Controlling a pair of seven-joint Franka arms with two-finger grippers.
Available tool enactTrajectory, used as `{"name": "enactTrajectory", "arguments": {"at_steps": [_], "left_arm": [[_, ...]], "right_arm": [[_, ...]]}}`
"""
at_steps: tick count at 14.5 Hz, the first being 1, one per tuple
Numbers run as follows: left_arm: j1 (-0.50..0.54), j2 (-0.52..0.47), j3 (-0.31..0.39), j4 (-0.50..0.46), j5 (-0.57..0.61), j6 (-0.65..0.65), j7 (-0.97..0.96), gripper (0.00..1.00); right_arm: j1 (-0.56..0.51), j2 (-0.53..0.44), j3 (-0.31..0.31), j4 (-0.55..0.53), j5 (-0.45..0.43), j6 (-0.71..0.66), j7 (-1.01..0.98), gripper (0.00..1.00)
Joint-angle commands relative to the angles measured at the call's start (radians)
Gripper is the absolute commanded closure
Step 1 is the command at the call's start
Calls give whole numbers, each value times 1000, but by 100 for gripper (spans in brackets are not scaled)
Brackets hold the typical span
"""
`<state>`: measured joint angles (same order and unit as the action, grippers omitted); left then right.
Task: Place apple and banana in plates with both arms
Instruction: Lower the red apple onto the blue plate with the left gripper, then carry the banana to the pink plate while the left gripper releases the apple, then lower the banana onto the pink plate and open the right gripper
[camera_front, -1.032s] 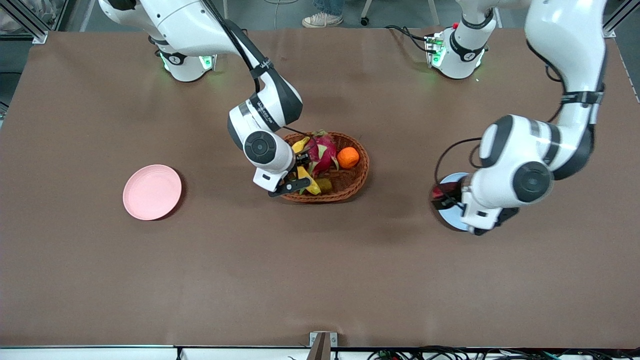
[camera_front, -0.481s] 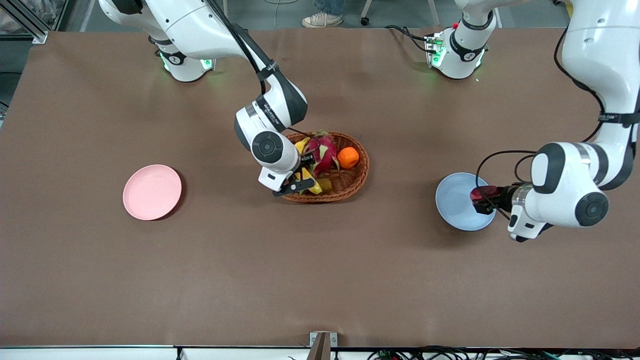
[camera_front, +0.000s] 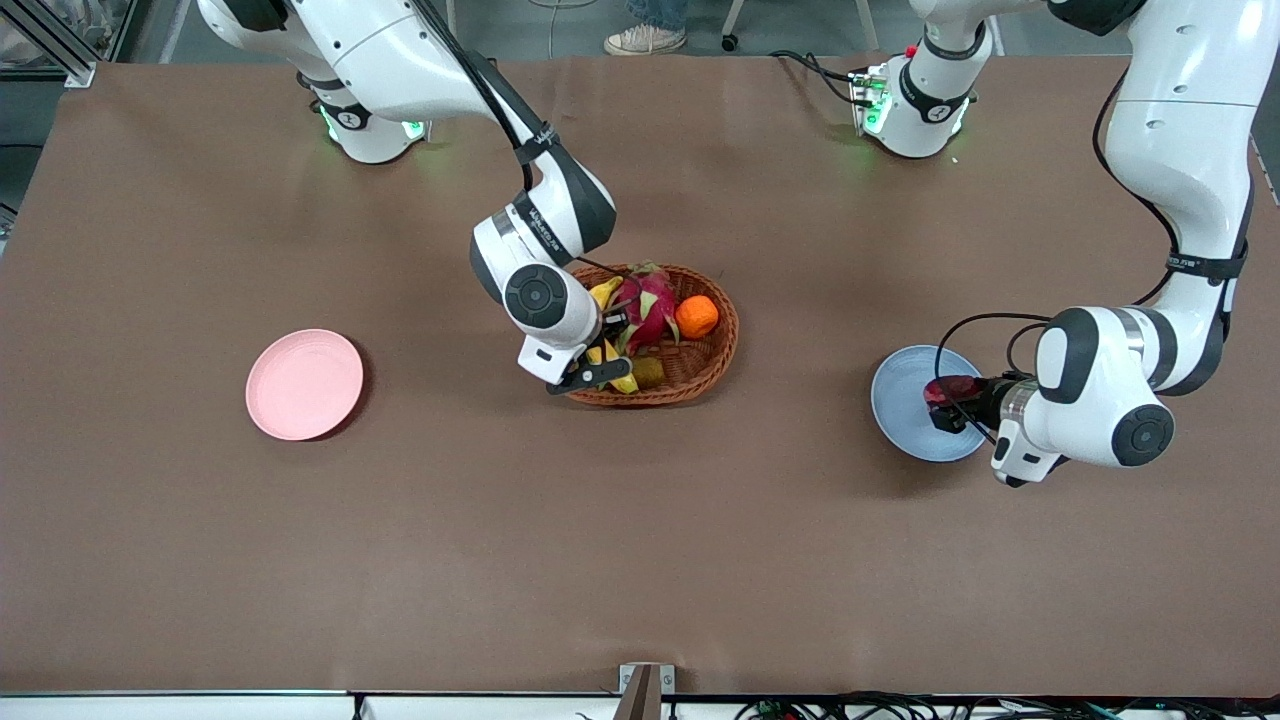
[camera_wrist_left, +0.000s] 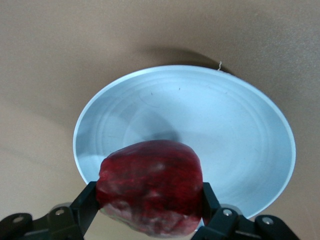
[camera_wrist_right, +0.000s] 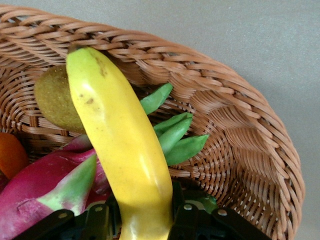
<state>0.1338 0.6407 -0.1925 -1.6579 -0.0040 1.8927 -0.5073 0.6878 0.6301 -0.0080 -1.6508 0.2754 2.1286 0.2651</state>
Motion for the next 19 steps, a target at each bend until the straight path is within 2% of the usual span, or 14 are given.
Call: {"name": "enactTrajectory", "arguments": {"at_steps": [1,2,3,4,5,7,11,13,16,17,19], "left_arm": [[6,-6,-8,3,-4,-1,-7,66],[6,-4,-8,3,-5,-1,-7,58],[4,-6,-8,3,-5,-1,-8,41],[4,-6,-8,6,-5,-1,-14,15],[1,-12,-8,7,-5,-6,-20,0],[0,-25,-10,26,-7,-18,-23,0],[-10,-76,-25,114,-21,-159,-25,0],[-8,-102,-30,161,-16,-208,-17,0],[-10,-154,-31,217,-5,-236,-11,0],[-8,-176,-33,219,2,-238,-7,0],[-8,-216,-31,222,31,-238,54,0]], "right_arm": [[10,-4,-10,28,15,-12,46,82],[7,-10,-10,34,16,-13,80,82],[7,-33,-12,34,16,-21,113,82],[1,-64,-16,35,15,-35,132,82],[-14,-91,-20,34,5,-62,129,82],[-86,-140,-27,34,1,-175,93,82],[-288,-210,-29,31,-2,-372,-156,82],[-406,-224,-29,29,-66,-394,-228,82],[-531,-217,-27,23,-238,-339,-233,82],[-553,-217,-29,13,-267,-326,-233,83],[-632,-213,-26,-6,-269,-303,-237,83]]}}
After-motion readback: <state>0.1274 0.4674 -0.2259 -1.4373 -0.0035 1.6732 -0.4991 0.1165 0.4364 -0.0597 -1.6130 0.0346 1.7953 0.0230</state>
